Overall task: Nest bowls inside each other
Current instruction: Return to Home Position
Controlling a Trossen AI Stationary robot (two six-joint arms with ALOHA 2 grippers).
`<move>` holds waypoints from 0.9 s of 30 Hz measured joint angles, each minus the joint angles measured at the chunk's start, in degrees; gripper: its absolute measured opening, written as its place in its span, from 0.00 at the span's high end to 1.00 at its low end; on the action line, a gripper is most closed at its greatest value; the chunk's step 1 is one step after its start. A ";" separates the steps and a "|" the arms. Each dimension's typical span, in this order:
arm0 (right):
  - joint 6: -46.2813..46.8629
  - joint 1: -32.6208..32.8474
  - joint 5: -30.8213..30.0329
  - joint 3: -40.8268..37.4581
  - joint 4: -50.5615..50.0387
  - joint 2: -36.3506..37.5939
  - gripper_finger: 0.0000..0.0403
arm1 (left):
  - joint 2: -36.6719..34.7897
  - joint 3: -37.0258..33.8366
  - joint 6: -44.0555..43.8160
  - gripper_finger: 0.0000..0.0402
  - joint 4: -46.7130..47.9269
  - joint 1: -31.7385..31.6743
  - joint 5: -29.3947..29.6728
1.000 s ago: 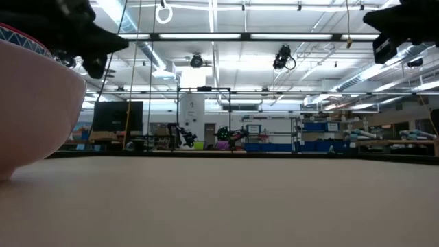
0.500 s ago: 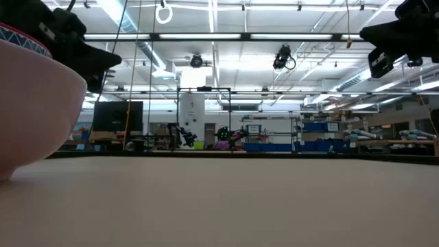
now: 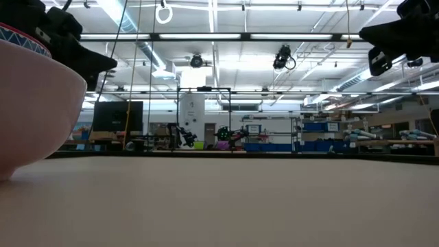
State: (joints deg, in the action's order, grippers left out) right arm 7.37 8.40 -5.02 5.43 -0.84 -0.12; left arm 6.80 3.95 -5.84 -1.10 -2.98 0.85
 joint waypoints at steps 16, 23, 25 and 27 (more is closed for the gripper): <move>-0.80 0.02 8.13 -5.05 9.81 -0.22 0.98 | -6.55 -3.46 -0.36 0.99 0.30 0.07 0.50; 0.15 0.02 6.45 -5.07 9.04 -0.24 0.98 | -6.07 -3.46 -5.45 0.99 0.39 0.07 0.34; 0.48 0.02 6.33 -5.07 8.96 -0.26 0.98 | -6.07 -3.48 -5.68 0.99 0.39 0.07 0.34; 0.45 0.02 6.31 -5.07 8.98 -0.26 0.98 | -6.07 -3.48 -5.39 0.99 0.39 0.07 0.34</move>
